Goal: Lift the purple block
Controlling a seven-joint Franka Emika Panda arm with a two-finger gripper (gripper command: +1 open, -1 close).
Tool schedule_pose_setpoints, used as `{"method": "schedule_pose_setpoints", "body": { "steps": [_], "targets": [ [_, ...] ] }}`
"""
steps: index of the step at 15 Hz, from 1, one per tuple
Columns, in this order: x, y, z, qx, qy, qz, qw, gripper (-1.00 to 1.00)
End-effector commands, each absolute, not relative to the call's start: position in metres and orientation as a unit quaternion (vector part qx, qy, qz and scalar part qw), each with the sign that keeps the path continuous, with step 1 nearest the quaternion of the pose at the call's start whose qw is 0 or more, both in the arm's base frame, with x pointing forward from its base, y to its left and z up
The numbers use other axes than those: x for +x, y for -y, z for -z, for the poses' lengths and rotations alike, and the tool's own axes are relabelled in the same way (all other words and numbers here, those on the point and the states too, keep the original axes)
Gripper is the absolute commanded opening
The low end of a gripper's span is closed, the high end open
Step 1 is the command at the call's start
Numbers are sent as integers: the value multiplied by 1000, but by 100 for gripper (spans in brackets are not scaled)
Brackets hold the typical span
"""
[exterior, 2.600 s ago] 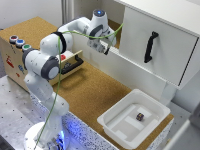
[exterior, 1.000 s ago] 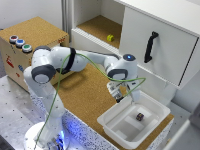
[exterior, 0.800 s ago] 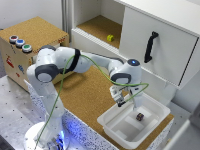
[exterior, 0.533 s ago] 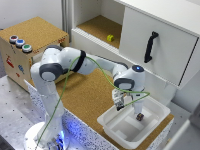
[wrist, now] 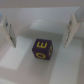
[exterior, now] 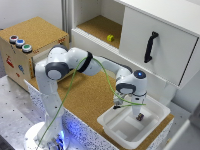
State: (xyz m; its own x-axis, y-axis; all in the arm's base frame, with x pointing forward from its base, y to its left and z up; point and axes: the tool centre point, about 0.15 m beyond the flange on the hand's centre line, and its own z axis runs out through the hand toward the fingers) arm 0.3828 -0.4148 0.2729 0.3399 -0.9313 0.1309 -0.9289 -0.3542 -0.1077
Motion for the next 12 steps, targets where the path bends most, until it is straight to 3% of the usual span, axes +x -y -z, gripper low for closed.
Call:
{"method": "schedule_pose_setpoints", "body": {
  "steps": [1, 12],
  "targets": [
    [410, 429, -234, -793, -607, 31, 30, 100],
    [390, 451, -216, -789, -614, 23, -13, 100]
  ]
}}
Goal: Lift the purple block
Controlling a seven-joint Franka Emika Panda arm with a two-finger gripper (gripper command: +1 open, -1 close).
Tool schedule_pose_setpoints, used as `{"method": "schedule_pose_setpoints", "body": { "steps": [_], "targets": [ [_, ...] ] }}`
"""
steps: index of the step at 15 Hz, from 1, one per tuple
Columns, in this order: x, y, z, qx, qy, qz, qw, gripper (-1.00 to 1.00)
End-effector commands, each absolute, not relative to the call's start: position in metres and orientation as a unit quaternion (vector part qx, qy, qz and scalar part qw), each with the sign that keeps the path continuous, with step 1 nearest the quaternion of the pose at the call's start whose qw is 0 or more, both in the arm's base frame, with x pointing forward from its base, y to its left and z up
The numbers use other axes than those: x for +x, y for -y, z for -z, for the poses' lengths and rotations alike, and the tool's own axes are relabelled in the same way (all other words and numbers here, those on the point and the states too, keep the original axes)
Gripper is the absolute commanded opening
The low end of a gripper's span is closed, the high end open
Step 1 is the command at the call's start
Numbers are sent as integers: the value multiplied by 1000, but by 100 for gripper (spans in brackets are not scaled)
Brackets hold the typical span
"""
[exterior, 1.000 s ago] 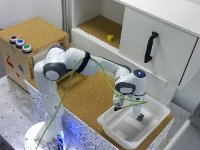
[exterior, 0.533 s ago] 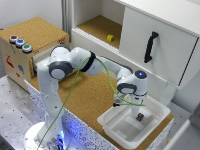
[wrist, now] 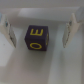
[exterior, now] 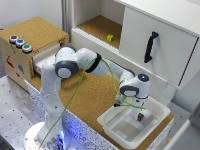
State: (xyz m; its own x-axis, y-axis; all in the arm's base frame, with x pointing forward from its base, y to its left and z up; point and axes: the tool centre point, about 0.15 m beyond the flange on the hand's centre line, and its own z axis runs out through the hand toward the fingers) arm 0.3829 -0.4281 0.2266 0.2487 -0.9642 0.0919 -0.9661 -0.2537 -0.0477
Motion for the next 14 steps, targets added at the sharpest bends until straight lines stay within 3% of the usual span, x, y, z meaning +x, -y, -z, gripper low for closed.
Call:
{"method": "schedule_pose_setpoints", "body": {
  "steps": [1, 2, 11, 13, 14],
  "targets": [
    [390, 452, -216, 790, 613, -26, 14, 100],
    [391, 452, -218, 793, 608, -32, 20, -100],
    [385, 438, -216, 801, 598, -26, 29, -100],
    [394, 433, -240, 809, 583, -66, 12, -100],
    [403, 426, -257, 827, 555, -87, 23, -100]
  ]
}}
